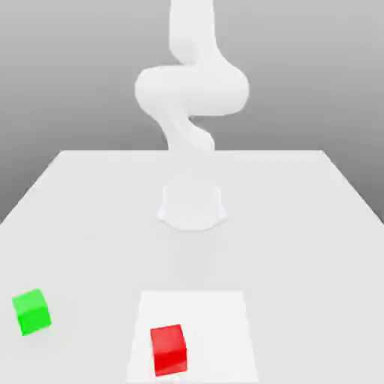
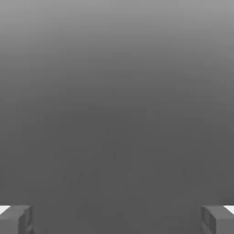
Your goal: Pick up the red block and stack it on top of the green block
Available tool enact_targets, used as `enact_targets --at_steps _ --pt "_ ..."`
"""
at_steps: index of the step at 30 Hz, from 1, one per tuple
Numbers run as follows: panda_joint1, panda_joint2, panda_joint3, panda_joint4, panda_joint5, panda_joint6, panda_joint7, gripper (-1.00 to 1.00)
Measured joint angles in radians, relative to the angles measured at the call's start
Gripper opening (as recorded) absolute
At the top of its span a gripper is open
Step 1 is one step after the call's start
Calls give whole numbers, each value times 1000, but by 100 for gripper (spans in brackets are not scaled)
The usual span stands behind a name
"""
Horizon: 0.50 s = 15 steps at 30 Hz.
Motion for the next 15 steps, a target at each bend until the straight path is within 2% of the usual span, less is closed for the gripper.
enact_targets --at_steps 15 --pt "67 551 -102 -124 74 223 -232 0"
